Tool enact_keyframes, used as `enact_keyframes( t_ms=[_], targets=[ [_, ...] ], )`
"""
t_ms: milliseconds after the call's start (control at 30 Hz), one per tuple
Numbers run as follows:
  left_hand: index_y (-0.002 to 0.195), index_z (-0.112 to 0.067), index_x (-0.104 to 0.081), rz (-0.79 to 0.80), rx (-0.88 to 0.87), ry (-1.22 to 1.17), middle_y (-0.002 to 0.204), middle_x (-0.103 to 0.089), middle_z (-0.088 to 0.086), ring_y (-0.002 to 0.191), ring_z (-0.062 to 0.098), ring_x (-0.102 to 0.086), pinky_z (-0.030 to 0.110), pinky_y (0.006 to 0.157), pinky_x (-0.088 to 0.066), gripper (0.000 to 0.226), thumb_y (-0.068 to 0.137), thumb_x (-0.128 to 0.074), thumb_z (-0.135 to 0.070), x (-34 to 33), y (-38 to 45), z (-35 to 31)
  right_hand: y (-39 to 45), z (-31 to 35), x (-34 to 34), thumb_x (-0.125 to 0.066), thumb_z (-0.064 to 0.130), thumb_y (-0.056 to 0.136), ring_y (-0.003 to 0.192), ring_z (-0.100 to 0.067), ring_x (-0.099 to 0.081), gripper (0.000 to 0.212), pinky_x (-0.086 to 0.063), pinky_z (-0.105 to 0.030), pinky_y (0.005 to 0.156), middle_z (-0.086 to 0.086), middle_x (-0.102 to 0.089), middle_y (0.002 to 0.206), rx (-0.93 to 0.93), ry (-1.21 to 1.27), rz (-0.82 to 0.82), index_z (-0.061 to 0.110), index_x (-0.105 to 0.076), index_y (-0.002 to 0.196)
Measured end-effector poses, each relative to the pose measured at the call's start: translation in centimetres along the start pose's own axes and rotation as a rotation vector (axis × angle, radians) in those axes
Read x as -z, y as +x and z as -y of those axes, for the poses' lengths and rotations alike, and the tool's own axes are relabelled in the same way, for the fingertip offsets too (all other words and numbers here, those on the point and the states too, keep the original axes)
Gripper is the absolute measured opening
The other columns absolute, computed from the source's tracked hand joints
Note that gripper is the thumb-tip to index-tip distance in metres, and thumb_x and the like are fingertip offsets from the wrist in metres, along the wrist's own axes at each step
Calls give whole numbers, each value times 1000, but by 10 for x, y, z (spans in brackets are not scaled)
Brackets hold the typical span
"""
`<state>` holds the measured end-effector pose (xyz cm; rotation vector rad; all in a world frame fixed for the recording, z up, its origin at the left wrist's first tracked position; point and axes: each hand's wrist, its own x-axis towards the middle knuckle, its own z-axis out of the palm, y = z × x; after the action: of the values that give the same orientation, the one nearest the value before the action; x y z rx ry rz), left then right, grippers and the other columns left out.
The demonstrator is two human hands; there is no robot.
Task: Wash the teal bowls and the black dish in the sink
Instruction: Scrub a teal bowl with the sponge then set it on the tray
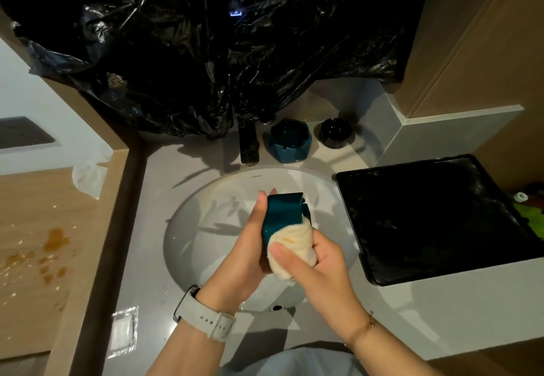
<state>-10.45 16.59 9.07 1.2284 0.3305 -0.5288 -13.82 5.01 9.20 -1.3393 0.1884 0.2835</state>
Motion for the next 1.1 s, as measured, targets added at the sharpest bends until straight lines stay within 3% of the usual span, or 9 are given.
enact_keyframes(
  t_ms=[133,300,433,533,700,833,933,1033,1100],
  targets=[
    [124,-52,-53,-31,-136,144,115,-70,-7,99,6,-69,30,87,-54,39,95,-31,-67,-3,5,9,2,3,4,-72,27,72,85,-14,-71,30,-54,-22,71,-2,-75,90,-11,45,-15,14,-70,99],
    [135,-60,-37,-56,-411,405,130,-41,-19,109,-8,-55,26,93,-53,45,90,-34,-61,-3,4,16,13,10,10,-68,31,76,87,-14,-67,27,-53,-24,73,-7,-72,92,-80,218,-24,14,-74,96],
    [143,-51,-35,13,-297,168,142,-52,-13,126,5,-55,32,103,-49,66,85,-30,-80,-1,6,17,11,7,7,-70,27,75,89,-15,-68,27,-55,-24,73,-7,-73,94,-45,201,-19,14,-72,98],
    [123,-25,-65,-2,-103,53,110,-75,5,105,20,-70,37,92,-55,70,93,-21,-71,0,6,13,7,3,4,-75,24,75,91,-18,-71,32,-56,-25,74,-9,-74,97,-35,90,8,11,-70,103],
    [120,-51,-51,-109,-359,348,113,-64,-6,102,11,-63,19,81,-51,38,84,-43,-63,5,8,21,16,13,11,-71,36,75,98,-25,-67,43,-53,-41,89,-19,-71,107,-219,222,14,8,-70,109],
    [131,-59,-37,-83,-445,568,124,-50,-7,106,-3,-54,8,85,-44,47,84,-44,-64,9,3,22,29,20,19,-64,39,84,105,-30,-65,40,-44,-45,102,-23,-67,115,-302,270,20,9,-71,110],
    [136,-49,-42,-72,-351,326,124,-58,-17,110,-6,-60,11,88,-48,46,92,-54,-54,11,1,15,37,21,21,-55,45,88,107,-28,-66,47,-46,-42,101,-16,-69,115,-313,374,13,10,-68,116],
    [133,-20,-57,47,-71,-33,126,-68,4,114,18,-66,33,92,-56,49,89,-66,-40,17,-2,7,43,20,21,-46,47,94,98,-23,-69,45,-49,-38,95,-12,-72,108,-341,474,4,13,-74,104],
    [127,-6,-63,94,1,-167,125,-68,14,113,27,-67,35,92,-57,43,91,-63,-30,17,-4,3,45,17,18,-46,49,95,102,-26,-67,44,-48,-41,98,-13,-72,110,-354,466,-34,14,-70,107]
  ],
)
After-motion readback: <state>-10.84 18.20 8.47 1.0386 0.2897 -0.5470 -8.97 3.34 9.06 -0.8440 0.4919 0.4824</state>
